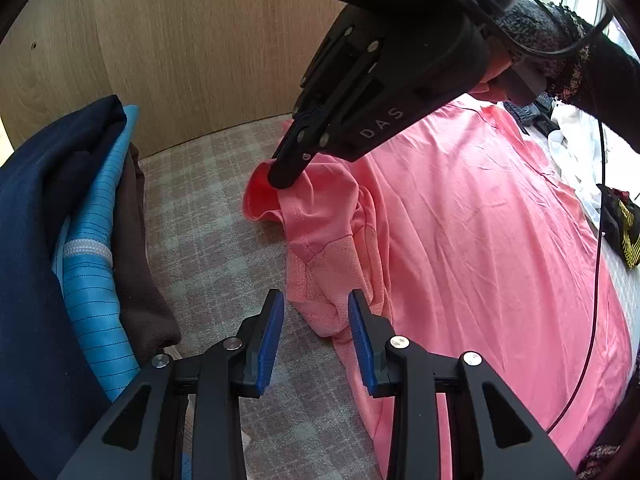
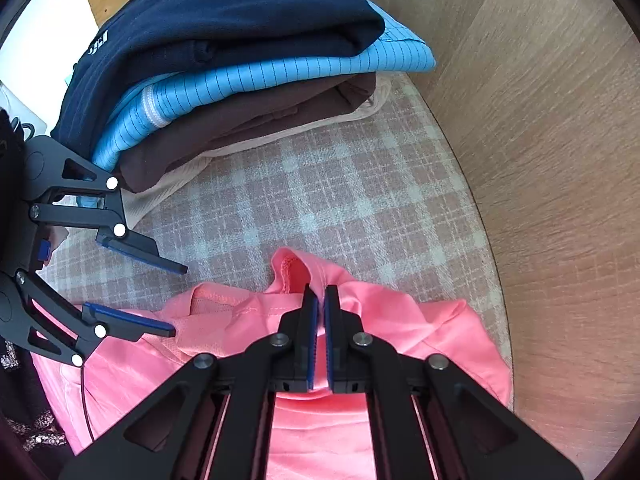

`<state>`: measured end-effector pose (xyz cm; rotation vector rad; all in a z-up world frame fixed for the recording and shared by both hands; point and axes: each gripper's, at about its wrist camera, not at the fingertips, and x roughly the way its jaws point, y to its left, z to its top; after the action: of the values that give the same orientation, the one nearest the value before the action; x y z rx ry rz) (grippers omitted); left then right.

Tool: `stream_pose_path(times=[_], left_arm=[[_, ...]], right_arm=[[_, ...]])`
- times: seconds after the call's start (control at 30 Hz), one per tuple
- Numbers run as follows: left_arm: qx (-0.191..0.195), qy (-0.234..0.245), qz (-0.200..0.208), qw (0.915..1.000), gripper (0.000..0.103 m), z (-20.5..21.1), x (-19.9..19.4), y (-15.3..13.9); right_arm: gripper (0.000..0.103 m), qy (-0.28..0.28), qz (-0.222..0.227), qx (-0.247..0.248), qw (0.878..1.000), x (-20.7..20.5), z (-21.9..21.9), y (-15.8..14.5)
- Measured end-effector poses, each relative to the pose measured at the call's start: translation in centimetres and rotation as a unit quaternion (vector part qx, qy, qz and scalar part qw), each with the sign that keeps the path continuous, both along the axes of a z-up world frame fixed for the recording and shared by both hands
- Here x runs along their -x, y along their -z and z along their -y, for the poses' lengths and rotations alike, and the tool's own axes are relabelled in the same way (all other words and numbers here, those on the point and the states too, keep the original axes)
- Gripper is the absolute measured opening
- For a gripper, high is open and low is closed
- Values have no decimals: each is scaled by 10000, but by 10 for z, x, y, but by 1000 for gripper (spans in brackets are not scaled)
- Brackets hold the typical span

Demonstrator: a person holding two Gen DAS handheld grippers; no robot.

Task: Fold clothes

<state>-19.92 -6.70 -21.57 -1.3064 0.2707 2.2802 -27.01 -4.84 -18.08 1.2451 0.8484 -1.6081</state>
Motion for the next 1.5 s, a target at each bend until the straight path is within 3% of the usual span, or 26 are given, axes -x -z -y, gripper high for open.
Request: stream_pose_path(times=[0.23, 0.37, 0.47, 0.6, 0.77, 0.87, 0.93, 1.07, 1.2, 1.33, 1.43, 1.5], left_arm=[[350, 98, 177, 9992, 31, -12, 4, 16], [242, 244, 268, 9990, 8, -13, 1, 18], [289, 196, 150, 9993, 6, -10, -4, 14], [372, -280, -221, 9987, 6, 9, -10, -3], [1208, -431, -564, 9901, 8, 7, -16, 2], [1719, -479, -714, 9814, 8, 3, -17, 13], [1635, -554, -741, 9822, 8, 6, -19, 11], [1467, -586, -759, 9845, 9, 6, -20, 2], [1344, -434, -825, 9865, 19, -16, 2, -3], [1071, -398, -883, 9895, 20, -29, 18, -14], [852, -401, -950, 9910, 23, -36, 32, -25], [766, -370, -952, 9918, 27, -44, 47, -25]], right_arm=[[3, 41, -45, 27, 10000, -3, -4, -4], [3, 41, -128, 63, 9999, -7, -2, -6], [3, 83, -273, 193, 9994, -8, 3, -11], [3, 236, -495, 373, 9978, -3, 17, -14], [3, 531, -806, 276, 9949, 9, 38, 1], [3, 504, -733, 260, 9957, 9, 43, 11], [4, 464, -612, 333, 9965, 8, 44, 15], [22, 696, -192, 630, 9954, 15, 40, 3], [23, 854, -89, 1104, 9902, 14, 26, -34], [26, 961, -257, 1523, 9833, -1, -6, -76], [25, 1389, -322, 1627, 9763, -8, -29, -96], [11, 1619, -247, 1614, 9732, 35, -39, -90]])
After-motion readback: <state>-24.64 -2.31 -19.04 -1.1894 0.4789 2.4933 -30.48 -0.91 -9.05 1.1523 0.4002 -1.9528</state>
